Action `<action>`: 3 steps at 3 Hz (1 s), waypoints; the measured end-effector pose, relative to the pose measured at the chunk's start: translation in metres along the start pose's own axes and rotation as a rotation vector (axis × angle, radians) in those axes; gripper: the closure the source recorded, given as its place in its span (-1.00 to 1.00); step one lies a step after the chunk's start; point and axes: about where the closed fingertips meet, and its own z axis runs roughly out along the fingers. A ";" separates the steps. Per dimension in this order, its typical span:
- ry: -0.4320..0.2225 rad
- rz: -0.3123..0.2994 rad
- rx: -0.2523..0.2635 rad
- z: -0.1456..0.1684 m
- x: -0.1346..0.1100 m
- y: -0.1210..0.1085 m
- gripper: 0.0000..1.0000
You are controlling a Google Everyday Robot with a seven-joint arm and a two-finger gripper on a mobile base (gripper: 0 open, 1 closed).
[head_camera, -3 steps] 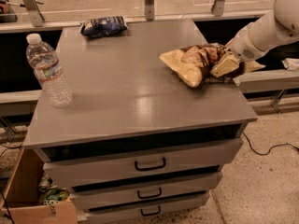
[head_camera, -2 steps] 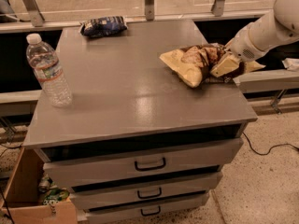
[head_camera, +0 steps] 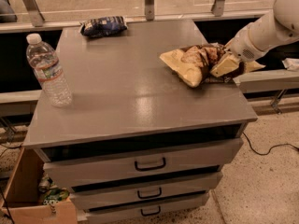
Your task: Move brown chip bag near blue chip bag
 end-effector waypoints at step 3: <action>0.012 0.039 0.159 -0.026 -0.064 0.007 -1.00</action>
Offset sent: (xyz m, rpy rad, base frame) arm -0.0087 0.0574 0.0812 -0.0303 -0.1811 -0.1247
